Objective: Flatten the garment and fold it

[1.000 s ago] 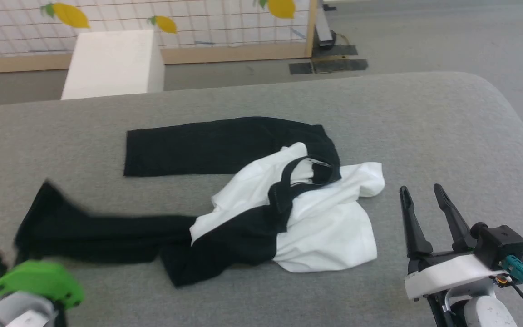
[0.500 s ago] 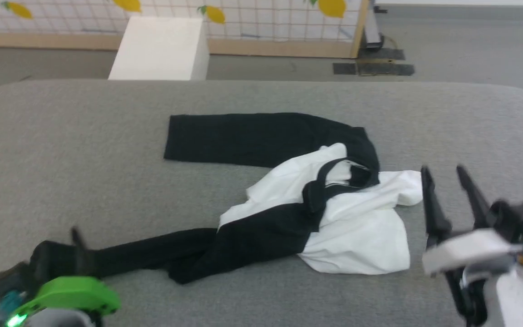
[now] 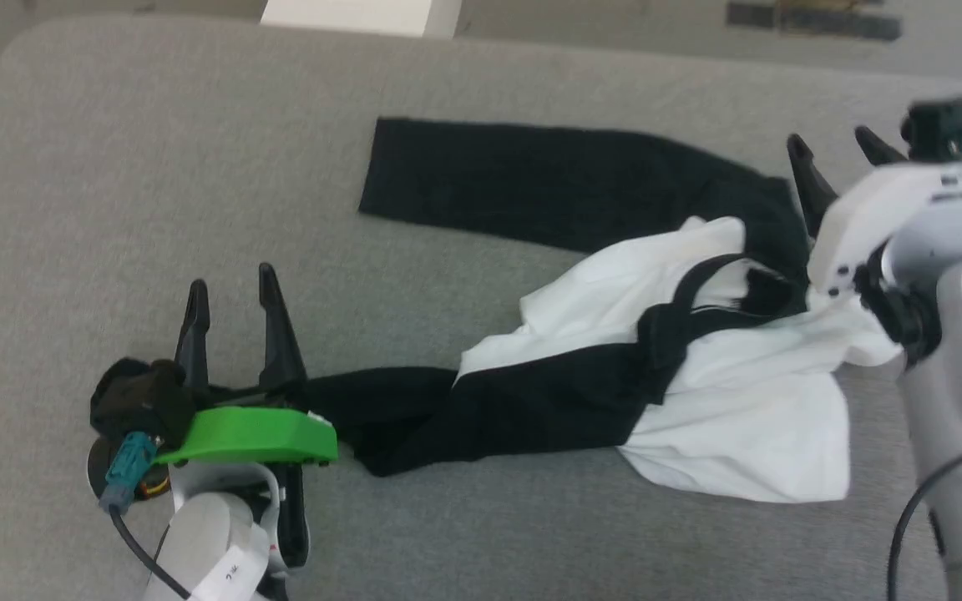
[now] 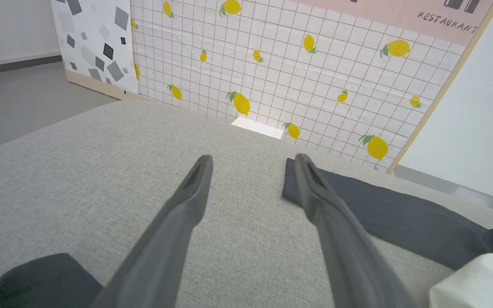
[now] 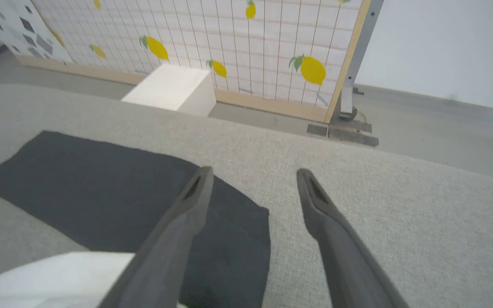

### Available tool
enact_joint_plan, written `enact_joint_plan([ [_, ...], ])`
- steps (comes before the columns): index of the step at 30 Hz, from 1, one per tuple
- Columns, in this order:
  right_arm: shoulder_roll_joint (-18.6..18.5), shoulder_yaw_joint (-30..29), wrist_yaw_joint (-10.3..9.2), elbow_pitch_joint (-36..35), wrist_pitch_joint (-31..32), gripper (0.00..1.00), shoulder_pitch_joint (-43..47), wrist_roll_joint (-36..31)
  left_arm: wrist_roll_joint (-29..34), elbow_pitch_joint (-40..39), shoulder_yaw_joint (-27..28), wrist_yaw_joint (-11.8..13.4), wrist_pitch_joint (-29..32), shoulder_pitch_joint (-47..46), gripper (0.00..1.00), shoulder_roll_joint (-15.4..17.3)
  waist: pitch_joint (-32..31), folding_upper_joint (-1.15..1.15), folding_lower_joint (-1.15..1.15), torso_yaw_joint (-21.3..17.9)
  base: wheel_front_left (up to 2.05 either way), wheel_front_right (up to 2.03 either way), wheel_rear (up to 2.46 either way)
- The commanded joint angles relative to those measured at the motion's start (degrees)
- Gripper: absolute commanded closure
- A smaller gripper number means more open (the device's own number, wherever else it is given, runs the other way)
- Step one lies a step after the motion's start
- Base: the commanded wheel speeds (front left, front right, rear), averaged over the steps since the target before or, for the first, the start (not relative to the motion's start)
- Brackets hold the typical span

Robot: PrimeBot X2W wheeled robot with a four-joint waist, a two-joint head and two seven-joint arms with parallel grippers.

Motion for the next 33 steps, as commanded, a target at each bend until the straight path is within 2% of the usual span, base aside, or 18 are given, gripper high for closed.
enact_joint_plan([
  [1,-1.0,1.6,-0.09,2.0,2.2,0.0,-2.9,0.4,0.8,-0.2,0.6,-0.8,-0.2,-1.5,0.0,-0.5,6.7,0.61,-0.01,5.5,0.0,0.0,0.0],
  [6,-4.8,8.3,-0.09,6.8,9.4,0.0,-9.3,1.9,0.6,-0.2,0.8,-1.9,-0.3,-3.3,0.0,-1.1,10.1,0.61,-0.01,7.9,0.0,0.0,0.0],
  [15,-10.5,20.2,-0.09,12.3,23.6,0.0,-14.6,8.4,-2.2,-1.0,-2.0,0.0,-0.3,-5.3,0.0,-1.1,12.7,0.61,-0.01,10.2,0.0,0.0,0.0],
  [16,-11.0,20.8,-0.09,12.7,25.1,0.13,-14.6,9.0,-2.3,-0.9,-2.2,0.1,-0.3,-5.3,0.0,-1.1,12.6,0.61,-0.01,10.3,0.0,0.0,0.0],
  [17,-11.4,21.1,-0.09,13.2,26.8,0.54,-14.4,9.9,-2.3,-0.8,-2.3,0.3,-0.3,-5.3,0.0,-1.1,12.2,0.61,-0.01,10.3,0.0,0.0,0.0],
  [18,-11.7,21.1,-0.09,13.5,27.9,0.73,-14.2,10.6,-2.3,-0.7,-2.3,0.4,-0.3,-5.2,0.0,-1.1,11.9,0.61,-0.01,10.2,0.0,0.0,0.0],
  [19,-11.9,21.1,-0.09,13.6,28.7,0.99,-13.9,11.2,-2.2,-0.5,-2.2,0.4,-0.3,-4.9,0.0,-1.1,11.3,0.61,-0.01,10.0,0.0,0.0,0.0],
  [21,-12.4,19.8,-0.09,12.8,26.4,1.0,-13.7,11.5,-1.9,-0.2,-2.0,0.4,-0.3,-4.4,0.0,-1.1,10.3,0.61,-0.01,9.4,0.0,0.0,0.0],
  [24,-12.0,15.1,-0.09,11.4,18.0,1.0,-12.3,11.3,-1.2,0.6,-1.8,0.1,-0.3,-3.5,0.0,-1.1,7.9,0.61,-0.01,8.2,0.0,0.0,0.0],
  [28,-10.5,4.5,-0.09,9.7,4.3,1.0,-7.5,9.4,0.4,1.9,-0.8,-0.6,-0.3,-1.7,0.0,-1.1,3.1,0.61,-0.01,5.9,0.0,0.0,0.0],
  [30,-9.4,-1.4,-0.09,8.1,-0.6,1.0,-3.8,8.2,1.3,2.4,-0.1,-1.0,-0.3,-0.5,0.0,-1.1,0.5,0.61,-0.01,4.5,0.0,0.0,0.0],
  [33,-7.3,-9.8,-0.09,3.8,-4.5,1.0,2.6,6.3,2.4,3.2,0.9,-1.7,-0.3,1.4,0.0,-1.1,-2.8,0.61,-0.01,2.3,0.0,0.0,0.0],
])
